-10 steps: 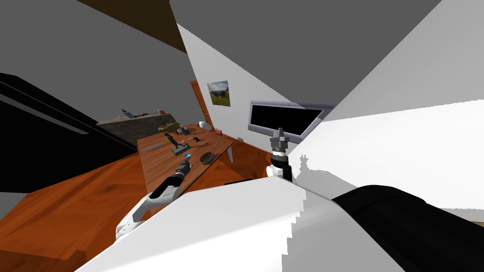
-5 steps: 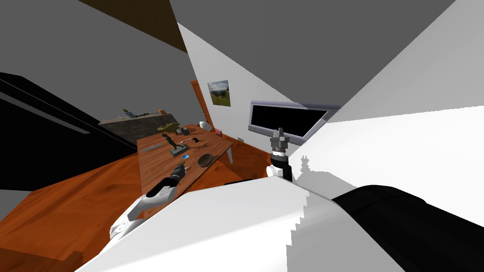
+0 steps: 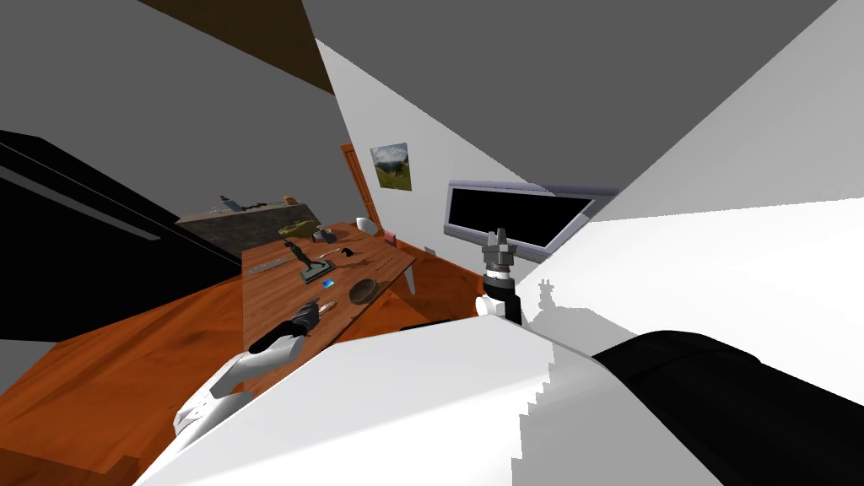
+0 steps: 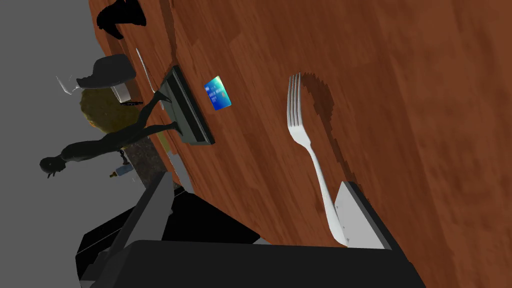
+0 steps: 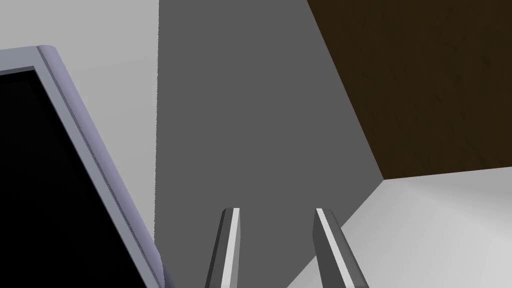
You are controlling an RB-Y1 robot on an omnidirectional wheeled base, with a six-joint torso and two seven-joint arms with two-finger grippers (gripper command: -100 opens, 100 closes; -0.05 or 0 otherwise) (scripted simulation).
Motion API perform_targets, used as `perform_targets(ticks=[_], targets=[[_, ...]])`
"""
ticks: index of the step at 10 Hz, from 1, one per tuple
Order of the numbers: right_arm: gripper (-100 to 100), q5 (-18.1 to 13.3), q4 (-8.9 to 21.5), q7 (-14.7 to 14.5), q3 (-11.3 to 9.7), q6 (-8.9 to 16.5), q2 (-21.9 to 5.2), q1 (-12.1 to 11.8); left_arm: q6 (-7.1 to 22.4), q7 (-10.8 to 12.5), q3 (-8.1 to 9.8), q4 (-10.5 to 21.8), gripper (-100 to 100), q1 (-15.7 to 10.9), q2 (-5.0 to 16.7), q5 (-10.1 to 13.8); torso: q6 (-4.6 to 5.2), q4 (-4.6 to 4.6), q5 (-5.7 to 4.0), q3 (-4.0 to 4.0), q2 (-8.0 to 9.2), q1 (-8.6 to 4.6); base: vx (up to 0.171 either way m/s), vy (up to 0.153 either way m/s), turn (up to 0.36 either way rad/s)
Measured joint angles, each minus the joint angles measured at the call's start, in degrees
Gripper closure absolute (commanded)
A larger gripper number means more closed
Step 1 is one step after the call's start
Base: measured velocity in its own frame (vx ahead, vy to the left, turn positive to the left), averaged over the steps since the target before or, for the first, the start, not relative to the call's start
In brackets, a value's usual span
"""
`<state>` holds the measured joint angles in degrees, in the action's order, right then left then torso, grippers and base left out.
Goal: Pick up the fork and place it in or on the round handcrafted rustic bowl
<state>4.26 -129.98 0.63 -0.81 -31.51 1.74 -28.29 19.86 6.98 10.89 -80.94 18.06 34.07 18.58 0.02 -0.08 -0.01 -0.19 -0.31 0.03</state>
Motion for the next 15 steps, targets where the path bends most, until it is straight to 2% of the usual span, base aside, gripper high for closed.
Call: perform_targets(ticks=[1,5,7,9,11,15], targets=[[0,0.0,0.0,0.0,0.0,0.0,0.0,0.0,1.0,0.1,0.38,2.6,-100,-1.0,0.8,0.8,-0.01,0.00,0.00,-0.01,-0.02,0.01,0.059,-0.016,0.008],[0,0.0,0.0,0.0,0.0,0.0,0.0,0.0,6.9,1.1,3.10,5.7,-100,-2.2,0.8,1.0,0.00,0.00,-0.01,0.00,-0.01,-0.03,0.068,-0.013,0.008],[0,0.0,0.0,0.0,0.0,0.0,0.0,0.0,9.4,1.3,3.94,8.7,-100,-3.4,1.4,1.8,0.00,0.00,0.00,0.00,0.00,0.03,0.063,-0.002,0.004],[0,0.0,0.0,0.0,0.0,0.0,0.0,0.0,12.6,1.8,5.19,9.9,-100,-4.0,1.9,2.3,0.00,0.01,0.01,0.01,0.01,0.04,0.064,-0.001,0.002],[0,0.0,0.0,0.0,0.0,0.0,0.0,0.0,13.8,1.6,5.74,14.3,-100,-5.8,2.3,3.2,0.00,0.00,0.02,0.01,0.01,0.10,0.061,0.010,-0.001],[0,0.0,0.0,0.0,0.0,0.0,0.0,0.0,18.4,1.9,7.63,19.1,-100,-8.1,3.3,4.6,0.00,0.01,0.01,0.02,0.03,0.10,0.068,0.009,-0.003]])
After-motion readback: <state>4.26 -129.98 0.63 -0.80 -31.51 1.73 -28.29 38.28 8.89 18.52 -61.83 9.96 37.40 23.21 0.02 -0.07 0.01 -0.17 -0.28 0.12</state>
